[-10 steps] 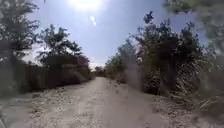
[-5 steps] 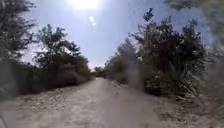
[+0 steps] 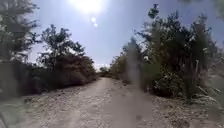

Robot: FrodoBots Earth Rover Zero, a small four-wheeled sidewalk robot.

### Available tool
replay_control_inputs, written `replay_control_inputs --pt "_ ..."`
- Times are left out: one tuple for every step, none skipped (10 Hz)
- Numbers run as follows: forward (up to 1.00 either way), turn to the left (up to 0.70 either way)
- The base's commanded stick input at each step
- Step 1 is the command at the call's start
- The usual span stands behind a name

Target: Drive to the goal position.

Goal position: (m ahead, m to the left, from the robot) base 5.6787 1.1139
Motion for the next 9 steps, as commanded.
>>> replay_control_inputs --pt "0.45 0.02" --pt "0.45 0.02" --pt "0.45 0.02" --pt "0.45 0.02" --pt "0.45 0.12" --pt "0.45 0.27" --pt "0.45 0.02" --pt "0.45 0.02" --pt "0.45 0.02"
